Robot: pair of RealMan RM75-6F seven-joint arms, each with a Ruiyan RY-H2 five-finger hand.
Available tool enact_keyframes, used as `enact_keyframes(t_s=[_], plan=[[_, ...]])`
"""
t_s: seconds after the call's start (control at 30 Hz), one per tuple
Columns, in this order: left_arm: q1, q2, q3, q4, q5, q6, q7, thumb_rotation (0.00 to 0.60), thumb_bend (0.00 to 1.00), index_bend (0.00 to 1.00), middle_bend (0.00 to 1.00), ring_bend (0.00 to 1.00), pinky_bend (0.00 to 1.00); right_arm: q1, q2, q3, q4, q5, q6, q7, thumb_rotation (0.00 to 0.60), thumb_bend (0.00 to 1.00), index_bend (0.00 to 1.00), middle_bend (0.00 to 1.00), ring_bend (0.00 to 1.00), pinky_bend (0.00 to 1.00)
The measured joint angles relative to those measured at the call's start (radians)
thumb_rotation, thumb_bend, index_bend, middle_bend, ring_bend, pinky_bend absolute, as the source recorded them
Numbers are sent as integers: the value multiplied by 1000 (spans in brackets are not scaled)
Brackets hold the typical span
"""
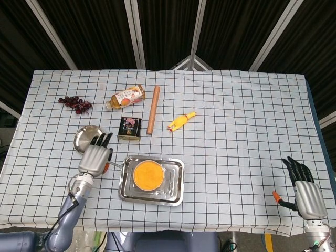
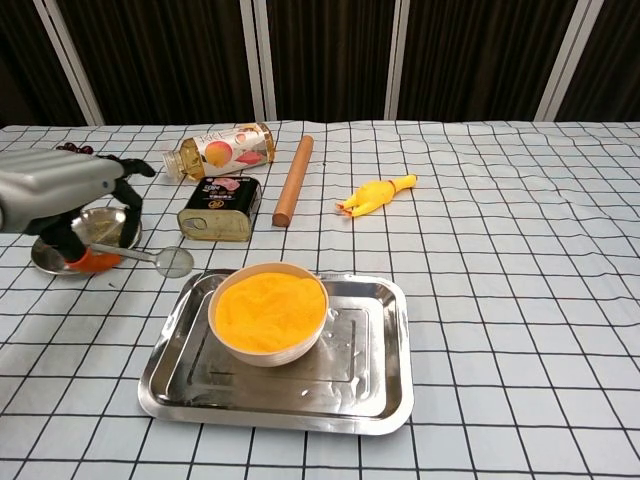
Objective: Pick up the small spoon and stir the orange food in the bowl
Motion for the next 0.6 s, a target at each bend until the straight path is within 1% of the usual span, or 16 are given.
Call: enact_keyframes(t_s=[0.2,0.3,0.43,0.6], plan=[[-114,-114,-32,-24,-123,84,159,600,507,525,7,12,109,1,4,1,1,1,-2,15,600,316,0,0,0,0],[-159,-159,-38,-28,-170,127,219,600,507,522,7,12,109,1,5,2,1,1,-2,21,600,317,0,0,0,0],[-201,-204,-40,-27,-225,174,274,600,507,519,7,12,109,2,7,2,1,1,-4,25,600,317,0,0,0,0],[-231,-235,-36,-21,-275,216,299,600,500,504,4,12,109,2,8,2,-1,-2,-3,28,600,317,0,0,0,0]])
